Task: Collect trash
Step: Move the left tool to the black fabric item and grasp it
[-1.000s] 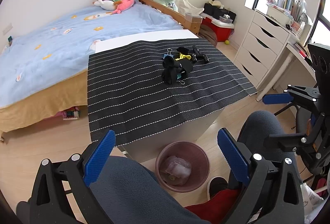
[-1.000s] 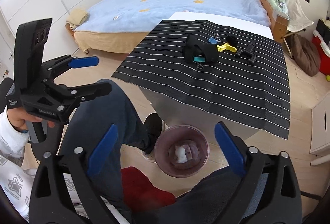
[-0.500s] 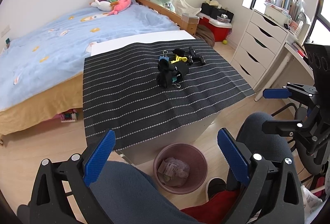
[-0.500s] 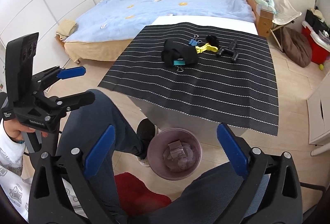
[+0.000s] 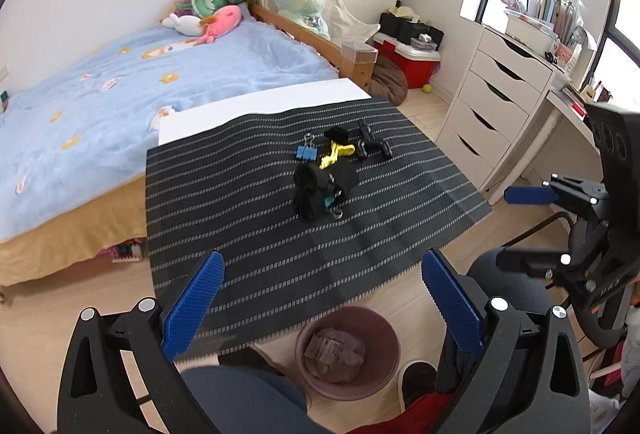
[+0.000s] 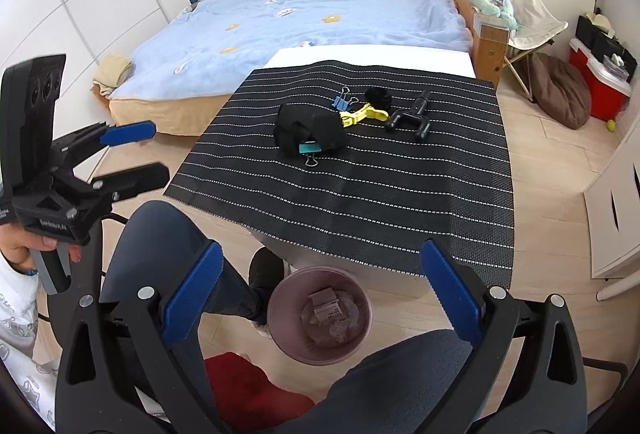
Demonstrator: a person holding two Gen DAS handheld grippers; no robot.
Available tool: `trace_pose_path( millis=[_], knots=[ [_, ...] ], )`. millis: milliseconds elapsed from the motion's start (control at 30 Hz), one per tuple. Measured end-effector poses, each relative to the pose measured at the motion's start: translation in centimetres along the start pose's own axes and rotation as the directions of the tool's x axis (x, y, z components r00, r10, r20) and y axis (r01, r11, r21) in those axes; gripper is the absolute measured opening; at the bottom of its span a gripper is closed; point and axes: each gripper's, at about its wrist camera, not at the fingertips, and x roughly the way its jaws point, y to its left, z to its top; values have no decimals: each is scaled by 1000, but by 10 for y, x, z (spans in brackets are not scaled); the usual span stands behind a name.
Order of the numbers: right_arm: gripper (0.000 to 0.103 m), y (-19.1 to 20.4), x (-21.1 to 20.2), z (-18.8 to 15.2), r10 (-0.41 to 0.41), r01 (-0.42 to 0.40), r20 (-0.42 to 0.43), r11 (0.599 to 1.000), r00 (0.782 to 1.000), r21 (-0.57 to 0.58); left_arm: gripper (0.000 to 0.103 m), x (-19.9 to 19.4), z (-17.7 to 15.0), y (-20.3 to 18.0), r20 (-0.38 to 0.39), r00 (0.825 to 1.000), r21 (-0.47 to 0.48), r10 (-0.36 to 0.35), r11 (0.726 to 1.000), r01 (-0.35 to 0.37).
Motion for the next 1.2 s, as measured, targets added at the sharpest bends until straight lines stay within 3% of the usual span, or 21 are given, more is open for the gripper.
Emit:
trace_pose_path(
  millis=[300,533,1000,1133,1200],
  knots=[
    [98,-7,5,2,3,-3,-6,1000,1000,11,95,26,32,2,-27,1000,24,-4,1000,5],
    [98,-13,5,2,-1,1,-11,1000,1000,25,95,55,52,12,-66,995,4,-69,998,69],
    [98,-17,14,3,9,-8,-25,999,1000,40,94,124,67,32,-202,968,-110,-149,986,128],
    [98,-19,16,3,8,-7,-27,999,1000,45,76,134,65,32,-226,960,-118,-164,983,141],
    [98,-20,18,4,9,-8,-29,999,1000,48,59,136,65,32,-231,958,-117,-168,983,144]
  ],
)
